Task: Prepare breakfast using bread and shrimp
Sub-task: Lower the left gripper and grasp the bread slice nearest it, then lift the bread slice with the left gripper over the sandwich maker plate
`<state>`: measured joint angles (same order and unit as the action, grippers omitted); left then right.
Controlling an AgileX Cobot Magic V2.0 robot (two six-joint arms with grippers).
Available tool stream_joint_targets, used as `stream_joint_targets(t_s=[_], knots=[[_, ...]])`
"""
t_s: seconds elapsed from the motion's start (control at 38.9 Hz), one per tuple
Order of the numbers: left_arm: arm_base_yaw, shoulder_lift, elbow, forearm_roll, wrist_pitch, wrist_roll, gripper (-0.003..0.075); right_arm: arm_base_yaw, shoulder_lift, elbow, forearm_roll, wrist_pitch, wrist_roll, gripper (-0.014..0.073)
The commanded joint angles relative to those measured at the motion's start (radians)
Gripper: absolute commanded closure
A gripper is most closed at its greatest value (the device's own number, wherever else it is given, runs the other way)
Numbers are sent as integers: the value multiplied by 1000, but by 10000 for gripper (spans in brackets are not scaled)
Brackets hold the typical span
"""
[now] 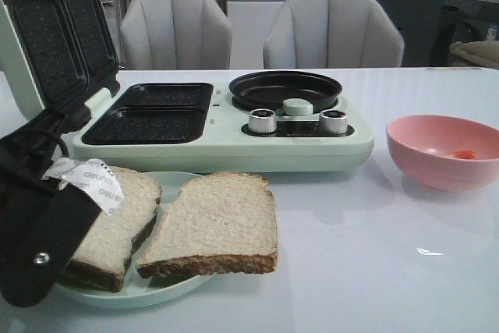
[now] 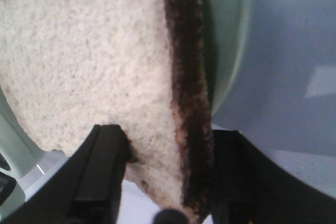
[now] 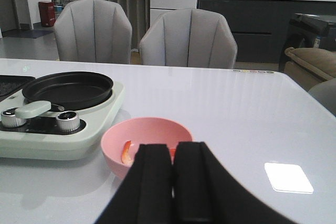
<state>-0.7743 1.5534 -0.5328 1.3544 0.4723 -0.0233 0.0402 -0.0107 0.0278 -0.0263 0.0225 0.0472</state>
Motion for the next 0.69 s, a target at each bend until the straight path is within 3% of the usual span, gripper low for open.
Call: stream_joint_targets(t_s=[0.0, 0.13, 0.46, 0.67], knots=[[2, -16, -22, 6, 21, -6, 520, -5, -19, -4, -10, -78, -2, 441], [0, -32, -22, -11, 58, -6, 611, -5, -19, -4, -10, -78, -2, 441], [-80, -244, -29, -92, 123, -6, 609, -5, -19, -4, -10, -78, -2, 441], [-92, -361, -130, -96, 188, -6, 609, -5, -19, -4, -10, -78, -2, 441]])
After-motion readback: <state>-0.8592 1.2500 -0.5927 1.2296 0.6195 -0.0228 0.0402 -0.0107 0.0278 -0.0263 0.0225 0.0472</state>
